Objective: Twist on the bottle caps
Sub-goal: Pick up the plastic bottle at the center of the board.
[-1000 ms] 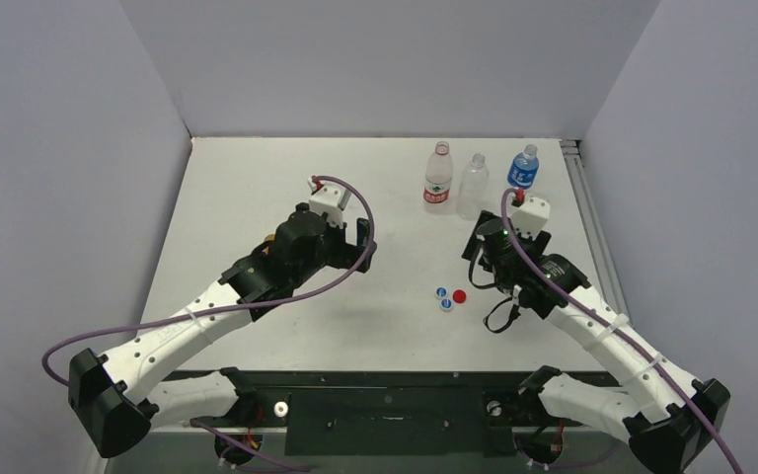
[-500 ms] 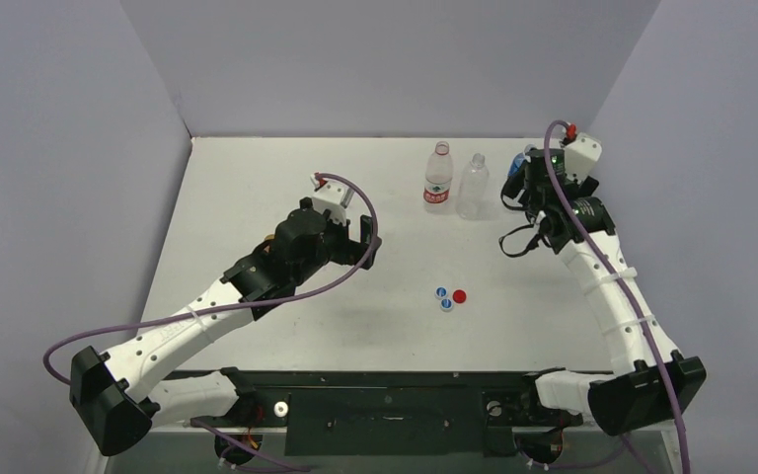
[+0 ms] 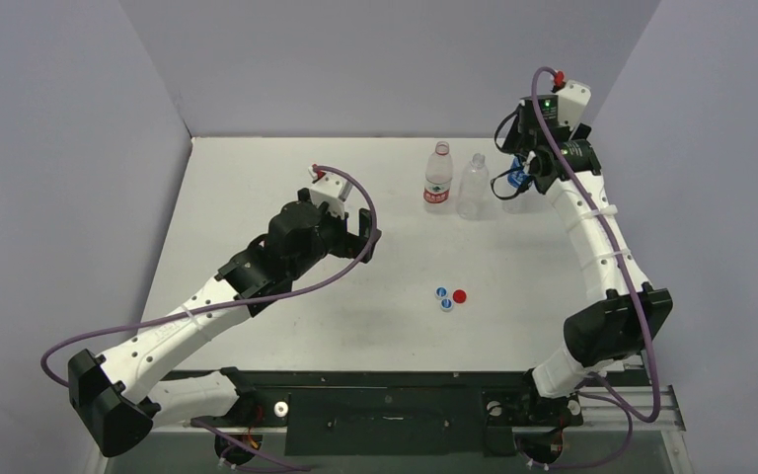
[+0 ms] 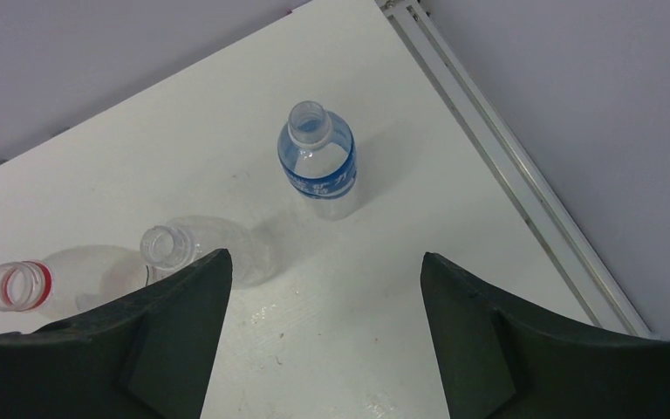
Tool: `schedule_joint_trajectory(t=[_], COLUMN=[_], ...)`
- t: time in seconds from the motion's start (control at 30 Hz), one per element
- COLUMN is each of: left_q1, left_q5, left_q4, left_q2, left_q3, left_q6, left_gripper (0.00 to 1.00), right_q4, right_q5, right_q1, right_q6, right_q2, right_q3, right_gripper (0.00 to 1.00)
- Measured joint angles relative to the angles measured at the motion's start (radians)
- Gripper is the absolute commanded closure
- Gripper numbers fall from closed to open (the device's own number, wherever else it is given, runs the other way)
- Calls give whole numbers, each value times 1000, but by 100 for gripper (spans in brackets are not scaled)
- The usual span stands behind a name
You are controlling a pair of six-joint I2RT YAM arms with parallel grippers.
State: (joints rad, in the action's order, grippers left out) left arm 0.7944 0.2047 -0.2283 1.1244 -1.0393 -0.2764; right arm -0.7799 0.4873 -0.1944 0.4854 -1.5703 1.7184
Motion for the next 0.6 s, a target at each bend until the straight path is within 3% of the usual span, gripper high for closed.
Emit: schedule_joint_trajectory(t=[0.33,0.6], left_q1=[-13,-23], left_q5=[-13,-31], left_q4=[-1,-1], left_q2=[0,0], left_q3=[-1,-2], left_q6=[9,10], left_gripper=[3,4], right_q4=[-53,-90], right_q5=[-19,-53], right_q1=[17,58], right_q6=[-59,-92], right_q2=[-142,-239], right_q3=[214,294], right_gripper=[34,42])
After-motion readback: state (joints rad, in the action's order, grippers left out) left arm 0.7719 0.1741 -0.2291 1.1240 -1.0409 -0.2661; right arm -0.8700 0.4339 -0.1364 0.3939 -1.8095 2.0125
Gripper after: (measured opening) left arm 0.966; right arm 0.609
